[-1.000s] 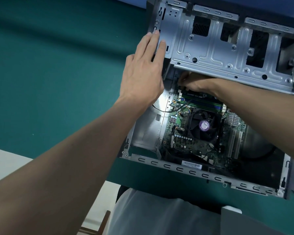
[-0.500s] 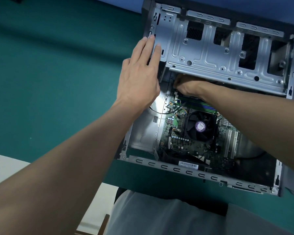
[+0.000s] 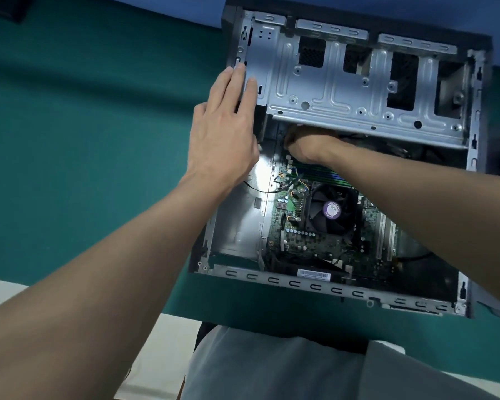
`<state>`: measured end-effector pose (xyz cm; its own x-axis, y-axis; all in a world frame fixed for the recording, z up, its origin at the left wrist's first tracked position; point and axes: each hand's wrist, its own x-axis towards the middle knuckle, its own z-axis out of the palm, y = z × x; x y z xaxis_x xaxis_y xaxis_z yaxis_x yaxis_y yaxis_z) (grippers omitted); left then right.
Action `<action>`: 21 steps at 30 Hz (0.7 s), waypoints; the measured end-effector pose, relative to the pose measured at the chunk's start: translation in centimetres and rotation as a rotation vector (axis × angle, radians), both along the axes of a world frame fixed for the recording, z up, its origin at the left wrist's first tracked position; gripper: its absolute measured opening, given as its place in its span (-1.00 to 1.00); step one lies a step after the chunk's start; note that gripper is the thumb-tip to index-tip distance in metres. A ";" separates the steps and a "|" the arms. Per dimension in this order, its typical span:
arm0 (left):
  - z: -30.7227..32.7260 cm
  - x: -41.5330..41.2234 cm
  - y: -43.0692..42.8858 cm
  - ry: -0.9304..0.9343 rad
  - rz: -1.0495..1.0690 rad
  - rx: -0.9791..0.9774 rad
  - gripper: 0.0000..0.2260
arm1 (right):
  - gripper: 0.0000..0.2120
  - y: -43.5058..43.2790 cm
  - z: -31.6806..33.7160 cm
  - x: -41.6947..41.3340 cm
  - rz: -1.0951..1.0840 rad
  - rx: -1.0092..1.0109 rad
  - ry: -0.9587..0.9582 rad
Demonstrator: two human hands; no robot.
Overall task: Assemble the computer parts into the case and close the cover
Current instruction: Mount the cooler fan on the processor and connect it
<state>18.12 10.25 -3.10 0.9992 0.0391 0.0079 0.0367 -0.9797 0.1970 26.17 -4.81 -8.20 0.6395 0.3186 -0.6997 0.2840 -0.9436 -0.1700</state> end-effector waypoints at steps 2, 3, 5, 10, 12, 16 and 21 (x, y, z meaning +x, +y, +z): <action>0.1 0.0 0.0 -0.003 -0.007 0.014 -0.43 | -0.65 -0.8 0.1 -0.9 0.011 0.049 -0.075; 0.1 0.0 0.0 -0.003 -0.012 0.020 -0.43 | -0.66 -1.5 0.4 -1.6 0.015 0.081 -0.120; 0.0 -0.2 0.1 0.000 -0.015 0.036 -0.42 | -0.68 -3.4 1.0 -2.7 -0.014 0.173 -0.190; -0.2 -0.2 0.0 0.018 -0.033 0.087 -0.41 | -0.75 -9.3 4.2 -6.2 0.015 0.278 -0.366; -0.1 -0.4 -0.3 0.028 -0.040 0.122 -0.40 | -0.81 -11.6 5.4 -8.1 0.017 0.272 -0.374; 0.5 -1.0 -1.6 0.061 -0.043 0.197 -0.35 | -0.90 -14.8 6.9 -11.5 0.039 0.117 -0.156; 0.7 -6.2 -6.8 0.089 -0.067 0.037 -0.43 | -0.59 -15.3 5.4 -13.0 0.129 -0.048 0.021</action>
